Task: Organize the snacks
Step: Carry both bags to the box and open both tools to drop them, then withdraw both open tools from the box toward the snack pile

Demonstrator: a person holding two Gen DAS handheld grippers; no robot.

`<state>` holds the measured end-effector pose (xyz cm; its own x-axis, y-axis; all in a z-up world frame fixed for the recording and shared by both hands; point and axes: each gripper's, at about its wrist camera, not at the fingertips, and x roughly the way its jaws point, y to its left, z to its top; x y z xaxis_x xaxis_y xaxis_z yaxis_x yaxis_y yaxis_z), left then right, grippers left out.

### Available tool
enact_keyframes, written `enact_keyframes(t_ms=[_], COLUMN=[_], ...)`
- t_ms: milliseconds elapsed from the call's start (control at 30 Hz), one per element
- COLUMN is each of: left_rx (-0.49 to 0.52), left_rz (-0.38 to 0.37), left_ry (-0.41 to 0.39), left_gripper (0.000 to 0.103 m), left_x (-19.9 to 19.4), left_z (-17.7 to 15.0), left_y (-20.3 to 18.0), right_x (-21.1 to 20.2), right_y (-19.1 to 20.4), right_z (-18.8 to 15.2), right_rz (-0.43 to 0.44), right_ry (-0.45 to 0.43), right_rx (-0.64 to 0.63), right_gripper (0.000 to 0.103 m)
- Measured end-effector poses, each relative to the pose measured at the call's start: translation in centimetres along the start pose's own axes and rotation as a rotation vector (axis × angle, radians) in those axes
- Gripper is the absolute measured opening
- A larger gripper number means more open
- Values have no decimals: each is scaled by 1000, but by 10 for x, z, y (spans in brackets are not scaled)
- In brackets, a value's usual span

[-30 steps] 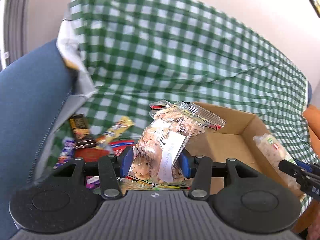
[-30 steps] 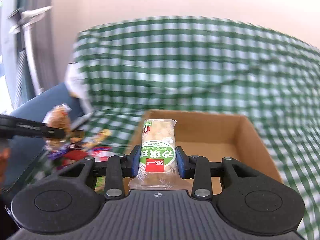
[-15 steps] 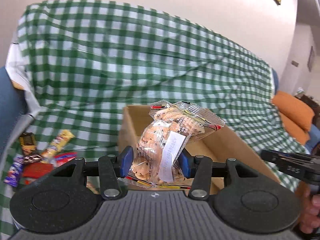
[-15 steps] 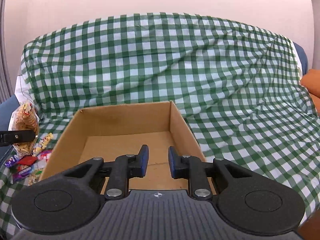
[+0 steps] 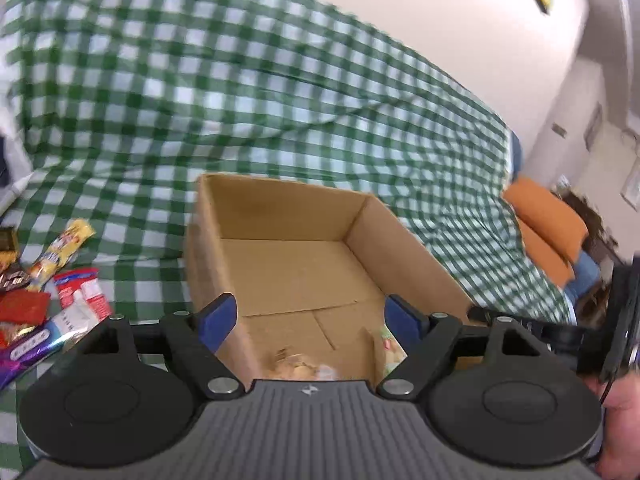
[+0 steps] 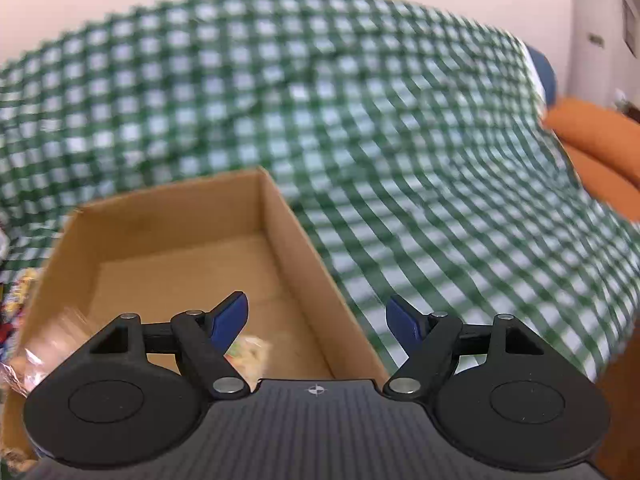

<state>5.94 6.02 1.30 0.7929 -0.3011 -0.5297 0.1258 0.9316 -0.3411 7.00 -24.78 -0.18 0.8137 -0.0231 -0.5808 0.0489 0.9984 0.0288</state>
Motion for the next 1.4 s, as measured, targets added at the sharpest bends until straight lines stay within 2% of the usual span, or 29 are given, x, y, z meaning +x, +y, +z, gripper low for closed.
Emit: enact_keyframes(t_ms=[100,200,267,333,533,700,867,933,967,1100,1267,1400], left_rx=[-25,2,21,38,63,88,125,140,149,180,216,243], left_rz=[51,98,93,83,45,13,20,24,26,32,6,-28], left_ry=[44,124,159,188,222,247,224,211,205,176,89,37], left_gripper=[85,84,84,83,77,77,76,76,76,76,72,67], left_x=[5,15,19,22,23,23,19,18,17,13,1,-7], left_z=[1,-5,-8,-10,-20,-24,-25,-25,-26,-26,-27,-27], left_y=[10,12,11,10,10,7,1,-1,-2,-6,-12,-16], right_x=[13,22,29,33,27,20,13,6,3,-7,-19,-20], right_y=[-7,-11,-11,-11,-8,-8,-11,-12,-11,-2,9,19], right_z=[-2,-6,-6,-9,-11,-15,-13,-11,-11,-9,-11,-11], right_rz=[-43,-70,-69,-58,-50,-17,0,-6,-1,27,45,82], right_ry=[67,111,144,177,182,190,154,108,89,24,-91,-98], right_rx=[37,51,53,54,49,18,13,12,11,-18,-46,-61], right_gripper=[78,77,73,56,42,40,42,53,54,54,54,56])
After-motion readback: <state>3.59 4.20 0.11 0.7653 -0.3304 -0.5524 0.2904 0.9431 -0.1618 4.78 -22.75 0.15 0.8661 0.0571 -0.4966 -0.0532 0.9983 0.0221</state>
